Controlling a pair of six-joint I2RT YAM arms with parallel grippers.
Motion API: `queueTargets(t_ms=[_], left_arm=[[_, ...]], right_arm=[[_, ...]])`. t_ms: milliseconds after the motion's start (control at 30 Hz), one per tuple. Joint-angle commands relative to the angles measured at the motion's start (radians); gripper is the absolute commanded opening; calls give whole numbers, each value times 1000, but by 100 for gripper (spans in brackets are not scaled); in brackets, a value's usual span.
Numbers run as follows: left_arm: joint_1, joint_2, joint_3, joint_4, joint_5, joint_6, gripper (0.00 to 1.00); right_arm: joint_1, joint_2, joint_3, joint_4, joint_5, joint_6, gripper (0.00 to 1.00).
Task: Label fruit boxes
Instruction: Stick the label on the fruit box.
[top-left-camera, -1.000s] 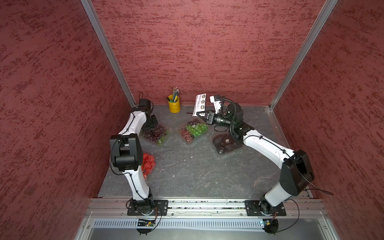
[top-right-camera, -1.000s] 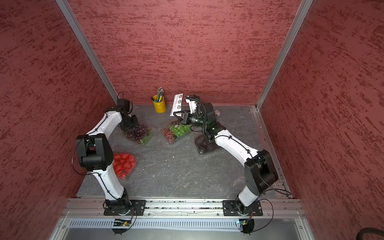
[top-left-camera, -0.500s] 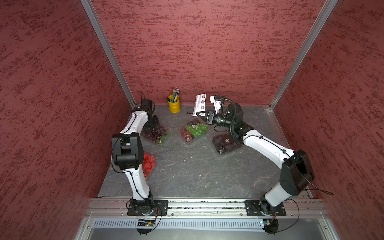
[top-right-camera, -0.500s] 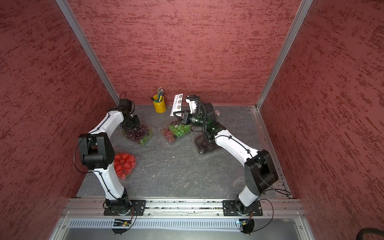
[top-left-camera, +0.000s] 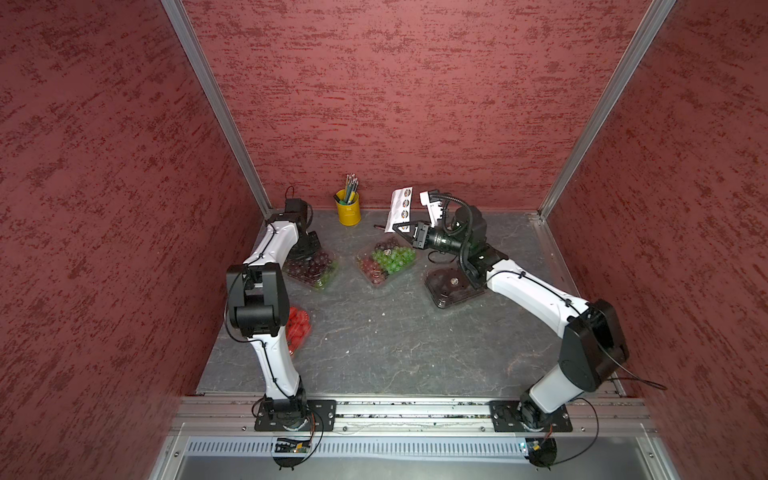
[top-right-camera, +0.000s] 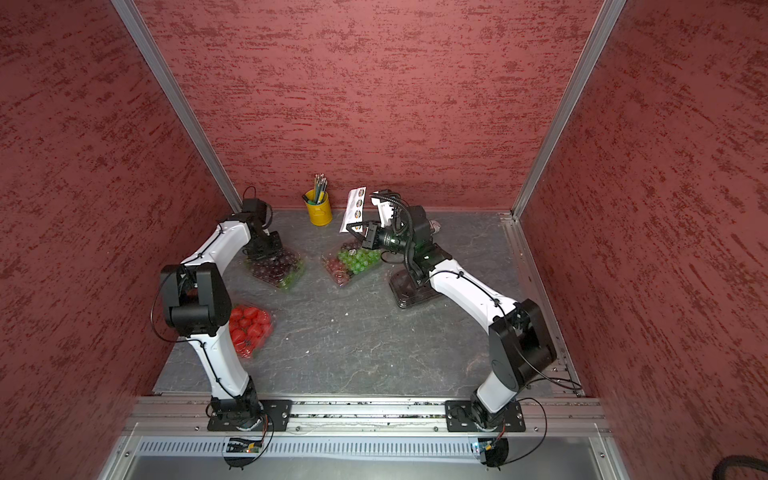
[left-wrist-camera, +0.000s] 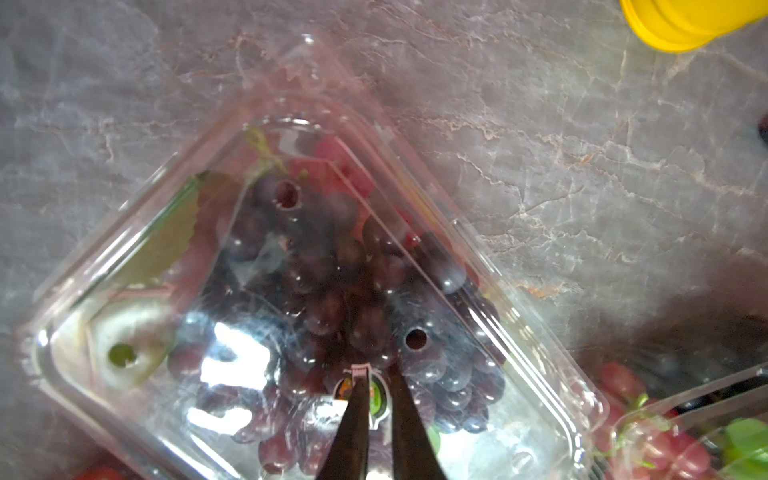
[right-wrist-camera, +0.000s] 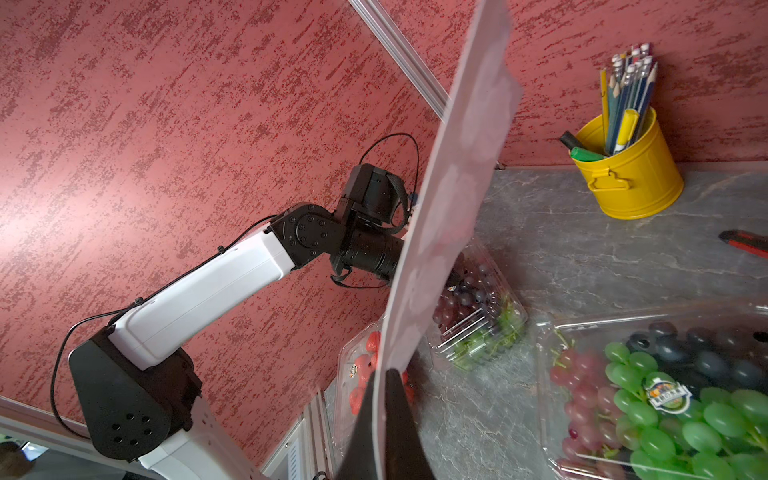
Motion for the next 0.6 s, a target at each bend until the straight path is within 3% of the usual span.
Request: queueTargets(t_ms=[0, 133, 567], left_arm=[[-2, 18, 21, -15, 24, 9, 20], [4, 16, 23, -8, 60, 5, 24], [7, -6, -10, 38, 162, -6, 20]], right_arm=[[-5, -3, -3, 22, -6, 6, 0], [-5, -4, -4, 24, -6, 8, 0], [-5, -5, -9, 25, -6, 11, 0]])
